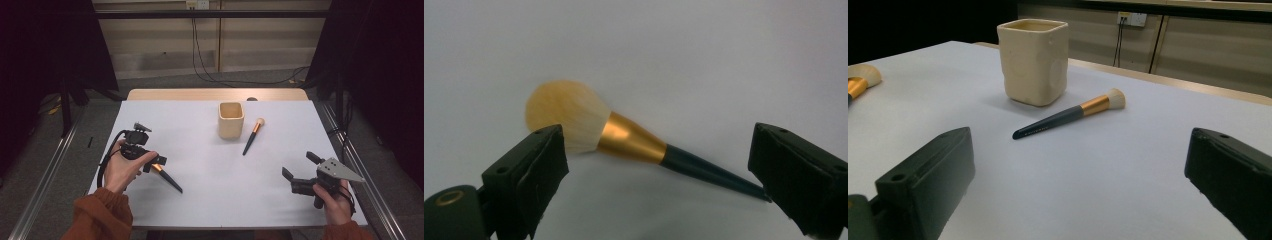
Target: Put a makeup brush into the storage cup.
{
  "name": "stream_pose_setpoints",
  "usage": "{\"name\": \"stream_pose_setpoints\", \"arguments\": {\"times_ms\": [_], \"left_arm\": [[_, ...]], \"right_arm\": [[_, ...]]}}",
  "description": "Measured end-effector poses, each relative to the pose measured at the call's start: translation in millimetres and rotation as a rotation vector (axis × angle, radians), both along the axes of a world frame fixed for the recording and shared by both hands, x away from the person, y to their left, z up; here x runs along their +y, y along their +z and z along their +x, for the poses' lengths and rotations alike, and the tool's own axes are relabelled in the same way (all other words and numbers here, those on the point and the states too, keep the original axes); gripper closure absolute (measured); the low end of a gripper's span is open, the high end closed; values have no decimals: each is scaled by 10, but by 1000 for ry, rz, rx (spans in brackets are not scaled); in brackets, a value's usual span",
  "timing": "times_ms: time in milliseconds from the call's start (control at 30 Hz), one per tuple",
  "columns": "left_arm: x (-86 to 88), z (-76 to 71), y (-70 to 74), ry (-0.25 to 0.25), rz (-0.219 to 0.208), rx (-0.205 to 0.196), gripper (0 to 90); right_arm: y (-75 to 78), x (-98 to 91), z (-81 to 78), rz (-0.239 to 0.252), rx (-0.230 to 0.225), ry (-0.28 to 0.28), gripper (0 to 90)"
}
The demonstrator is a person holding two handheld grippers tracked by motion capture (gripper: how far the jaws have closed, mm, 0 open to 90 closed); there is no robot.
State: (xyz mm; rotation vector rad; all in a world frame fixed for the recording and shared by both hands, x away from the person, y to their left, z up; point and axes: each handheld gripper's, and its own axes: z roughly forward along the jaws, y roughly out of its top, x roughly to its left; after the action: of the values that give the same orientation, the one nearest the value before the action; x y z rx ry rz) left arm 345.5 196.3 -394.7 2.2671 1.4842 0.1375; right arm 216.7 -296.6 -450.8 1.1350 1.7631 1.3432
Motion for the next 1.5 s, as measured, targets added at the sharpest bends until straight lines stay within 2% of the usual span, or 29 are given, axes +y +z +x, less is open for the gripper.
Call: {"name": "stream_pose_setpoints", "arguments": {"times_ms": [33,100,133,167,233,533,733,833,900,1000,1100,1233,1300,1433,1500], "left_arm": [[-26,8,-8,19,-3,30,85],[-38,11,-13,23,0,42,85],[-75,15,-35,33,6,84,80],[-75,15,-35,33,6,84,74],[-109,21,-70,28,31,122,68],[-145,21,-167,53,46,155,67],[-185,22,-251,89,57,189,74],[-203,26,-287,98,77,209,75],[-214,30,-316,126,75,204,76],[-210,50,-368,138,88,232,85],[-213,53,-402,143,83,241,91],[-234,76,-448,153,100,267,106],[-250,91,-480,173,99,273,109],[-281,107,-517,181,90,304,124],[-303,116,-530,192,102,303,120]], "right_arm": [[0,0,-1,0,0,0,0],[0,0,-2,-1,0,0,0],[-1,-1,-2,-4,0,1,0],[-1,-1,-2,-4,0,1,0],[-3,0,-1,-4,0,3,0],[-5,2,0,-6,2,6,0],[-6,2,-1,-6,4,7,0],[-7,-1,1,-4,6,5,0],[-8,-3,2,0,4,0,0],[-6,-2,0,3,5,-1,0],[-9,-1,2,-4,6,4,0],[-12,3,5,-3,9,6,0],[-10,5,2,-2,9,8,0],[-10,3,0,-3,7,9,0],[-12,3,3,-2,8,10,0]]}}
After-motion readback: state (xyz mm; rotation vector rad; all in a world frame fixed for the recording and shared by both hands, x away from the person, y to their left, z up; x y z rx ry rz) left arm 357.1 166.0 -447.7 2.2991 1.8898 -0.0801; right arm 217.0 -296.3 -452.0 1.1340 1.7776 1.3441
